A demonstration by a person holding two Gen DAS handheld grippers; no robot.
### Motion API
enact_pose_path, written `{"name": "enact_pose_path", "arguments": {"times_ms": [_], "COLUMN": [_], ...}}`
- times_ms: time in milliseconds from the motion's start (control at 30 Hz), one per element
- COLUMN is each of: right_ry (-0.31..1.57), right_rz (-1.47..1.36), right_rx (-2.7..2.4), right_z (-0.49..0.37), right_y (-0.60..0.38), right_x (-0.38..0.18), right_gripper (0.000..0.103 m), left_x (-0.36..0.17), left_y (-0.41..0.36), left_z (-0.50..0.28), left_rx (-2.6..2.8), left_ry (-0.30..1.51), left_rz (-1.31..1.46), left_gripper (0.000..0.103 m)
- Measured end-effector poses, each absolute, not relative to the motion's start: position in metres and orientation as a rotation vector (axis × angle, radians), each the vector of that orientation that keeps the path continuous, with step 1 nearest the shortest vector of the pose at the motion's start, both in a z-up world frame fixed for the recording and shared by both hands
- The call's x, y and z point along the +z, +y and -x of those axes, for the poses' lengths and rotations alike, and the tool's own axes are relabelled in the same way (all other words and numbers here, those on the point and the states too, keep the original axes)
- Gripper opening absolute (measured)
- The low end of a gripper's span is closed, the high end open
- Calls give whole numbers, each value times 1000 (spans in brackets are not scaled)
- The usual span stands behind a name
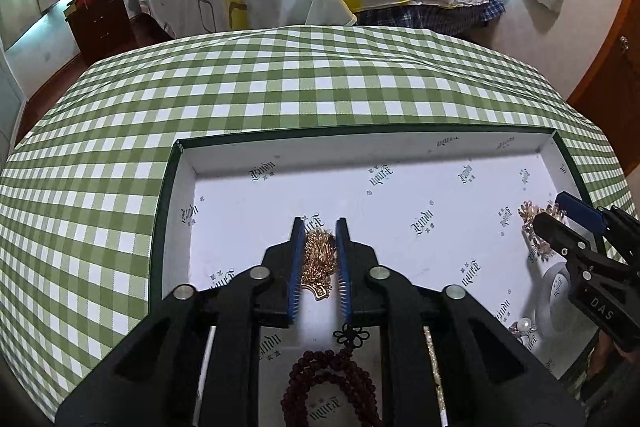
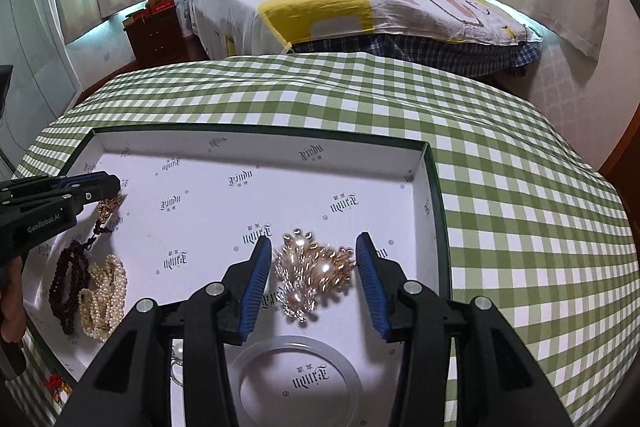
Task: Organize jewelry
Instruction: 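Lower the gold brooch into the box with the left tool while the right tool releases the pearl brooch, then withdraw both tools from the box toward the remaining jewelry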
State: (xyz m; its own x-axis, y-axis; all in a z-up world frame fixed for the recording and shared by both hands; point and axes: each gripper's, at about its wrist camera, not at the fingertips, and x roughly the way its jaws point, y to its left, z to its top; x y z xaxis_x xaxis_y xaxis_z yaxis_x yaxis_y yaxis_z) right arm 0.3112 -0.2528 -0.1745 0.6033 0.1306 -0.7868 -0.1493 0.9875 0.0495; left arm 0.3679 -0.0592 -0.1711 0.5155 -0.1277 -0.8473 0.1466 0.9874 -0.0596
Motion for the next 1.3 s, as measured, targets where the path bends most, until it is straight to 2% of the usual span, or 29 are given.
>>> {"name": "enact_pose_path", "arguments": {"times_ms": [33,67,133,267,533,933,1300], "right_ry": [908,907,904,897,869,772,683], "right_rz": [22,22,27,26,14,-5,-26], "right_rx": [162,163,166,165,166,153,144], "right_z": [-311,-311,-311,-310,-306,-282,-230], "right_y": [-253,-253,-253,-253,-255,-261,-264], "right_x": [-174,-174,-174,-173,-170,-140,-104], "right_gripper": [52,54,54,54,54,55,55], "left_x": [-171,-170,-170,-168,-154,-105,-67], "left_y": [-58,-58,-59,-57,-51,-44,-33], "left_z": [-368,-368,-370,-368,-354,-302,-245], "left_rx": [-164,-162,-158,-155,-156,-156,-133], "left_ry": [1019,1017,1007,996,909,681,582], "left_rz": [-19,-15,-10,-7,9,4,0], "left_gripper": [30,32,41,45,58,59,59]}}
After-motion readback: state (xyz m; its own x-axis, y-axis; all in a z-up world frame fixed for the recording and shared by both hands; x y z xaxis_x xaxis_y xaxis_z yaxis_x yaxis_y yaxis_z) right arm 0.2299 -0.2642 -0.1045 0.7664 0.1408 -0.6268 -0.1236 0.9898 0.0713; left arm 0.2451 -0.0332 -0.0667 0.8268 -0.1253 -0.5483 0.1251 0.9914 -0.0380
